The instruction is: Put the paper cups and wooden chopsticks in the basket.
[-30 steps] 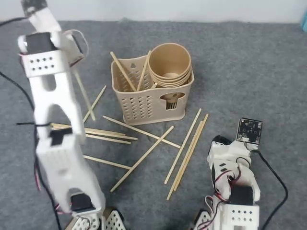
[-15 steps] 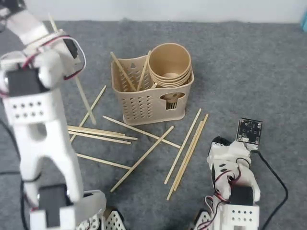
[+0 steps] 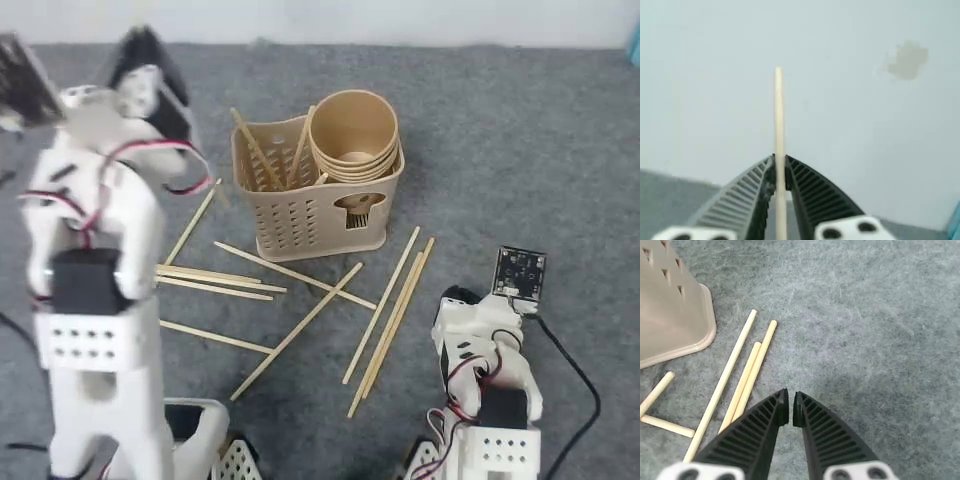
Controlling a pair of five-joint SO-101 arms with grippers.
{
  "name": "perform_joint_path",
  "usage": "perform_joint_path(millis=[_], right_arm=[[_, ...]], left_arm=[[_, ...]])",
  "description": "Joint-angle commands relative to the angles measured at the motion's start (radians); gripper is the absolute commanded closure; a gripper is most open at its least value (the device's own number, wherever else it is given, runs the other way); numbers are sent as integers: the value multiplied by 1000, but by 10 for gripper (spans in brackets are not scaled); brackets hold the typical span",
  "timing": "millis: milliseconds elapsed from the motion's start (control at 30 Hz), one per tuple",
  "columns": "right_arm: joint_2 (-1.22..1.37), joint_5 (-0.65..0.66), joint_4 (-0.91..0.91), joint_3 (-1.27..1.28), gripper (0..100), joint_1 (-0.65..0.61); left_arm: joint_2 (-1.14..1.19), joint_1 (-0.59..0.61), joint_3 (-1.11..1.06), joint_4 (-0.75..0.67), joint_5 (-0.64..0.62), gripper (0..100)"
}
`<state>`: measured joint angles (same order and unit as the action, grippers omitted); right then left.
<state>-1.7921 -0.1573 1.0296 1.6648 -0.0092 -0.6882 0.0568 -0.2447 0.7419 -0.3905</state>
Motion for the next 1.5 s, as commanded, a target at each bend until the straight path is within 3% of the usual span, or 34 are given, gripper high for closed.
perform_joint_path(millis=[0,233,467,700,1000,1233,1467], right_arm=[[-13,15,2,18,955,8],[-12,51,2,18,955,7],[-12,61,2,18,955,5],[-12,63,2,18,955,5],[-10,63,2,18,955,5],[-10,63,2,18,955,7],[-10,63,2,18,955,7]], left_arm=[[-91,-72,-168,-334,11,987],[-104,-92,-423,-812,11,987],[-106,-83,-555,-936,12,987],[-106,-92,-760,-1224,12,987],[-106,-83,-789,-1221,11,986],[-114,-83,-802,-1128,3,846],[-118,-44,-797,-1100,3,830]])
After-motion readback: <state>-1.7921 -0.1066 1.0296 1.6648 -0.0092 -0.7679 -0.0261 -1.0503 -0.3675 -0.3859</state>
